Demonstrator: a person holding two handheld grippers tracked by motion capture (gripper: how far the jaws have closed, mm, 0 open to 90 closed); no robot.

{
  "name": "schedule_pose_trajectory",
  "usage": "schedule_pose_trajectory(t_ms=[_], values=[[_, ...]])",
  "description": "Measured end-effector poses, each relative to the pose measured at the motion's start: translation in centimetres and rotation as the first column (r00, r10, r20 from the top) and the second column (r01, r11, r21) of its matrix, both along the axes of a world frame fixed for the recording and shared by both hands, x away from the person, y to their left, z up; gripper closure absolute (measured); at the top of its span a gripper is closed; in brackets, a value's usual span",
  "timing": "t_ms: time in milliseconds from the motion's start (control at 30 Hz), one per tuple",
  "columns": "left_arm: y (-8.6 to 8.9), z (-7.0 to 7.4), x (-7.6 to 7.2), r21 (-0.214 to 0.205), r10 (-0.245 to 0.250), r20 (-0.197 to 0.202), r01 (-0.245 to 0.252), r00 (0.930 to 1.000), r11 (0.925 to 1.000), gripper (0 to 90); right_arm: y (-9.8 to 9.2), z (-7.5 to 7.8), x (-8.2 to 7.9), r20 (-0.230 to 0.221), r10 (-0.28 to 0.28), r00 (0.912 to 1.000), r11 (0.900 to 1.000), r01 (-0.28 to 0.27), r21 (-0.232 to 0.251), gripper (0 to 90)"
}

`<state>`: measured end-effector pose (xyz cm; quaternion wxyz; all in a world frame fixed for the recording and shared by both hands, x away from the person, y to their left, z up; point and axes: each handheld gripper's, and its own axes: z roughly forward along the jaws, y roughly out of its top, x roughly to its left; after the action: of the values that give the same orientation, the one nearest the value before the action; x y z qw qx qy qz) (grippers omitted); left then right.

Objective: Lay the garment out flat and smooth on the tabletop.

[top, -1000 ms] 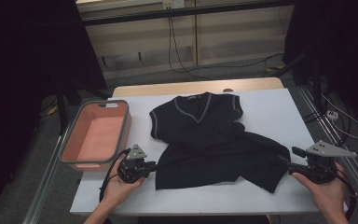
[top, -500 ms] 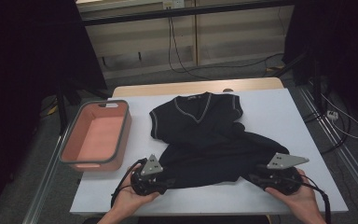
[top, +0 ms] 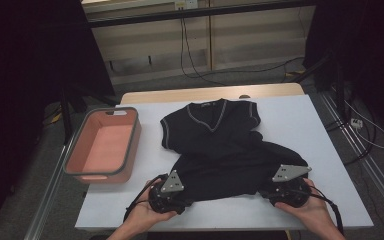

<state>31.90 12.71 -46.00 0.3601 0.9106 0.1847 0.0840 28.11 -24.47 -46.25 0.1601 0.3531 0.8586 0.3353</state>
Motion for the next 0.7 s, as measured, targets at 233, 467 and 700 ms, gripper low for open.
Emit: schedule_pose_trajectory(t_ms=[233,467,700], values=[[0.5,0.2,0.6,-0.008,0.082,-0.026,-0.083,0.9963,0.9966,83.3,-0.6,0.3,-0.2,-0.008,-0.001,1.0000,0.9999,0.001,0.015,84.8],[1.2,0.5,0.0,-0.013,0.058,-0.077,-0.059,0.9954,0.9982,85.2,-2.2,0.6,-1.1,-0.066,0.012,0.9977,0.9970,-0.007,0.077,87.8],[2.0,0.8,-1.4,-0.029,0.040,-0.117,-0.043,0.9924,0.9986,85.7,-3.3,1.0,-3.3,-0.070,0.012,0.9975,0.9948,-0.005,0.102,87.9]])
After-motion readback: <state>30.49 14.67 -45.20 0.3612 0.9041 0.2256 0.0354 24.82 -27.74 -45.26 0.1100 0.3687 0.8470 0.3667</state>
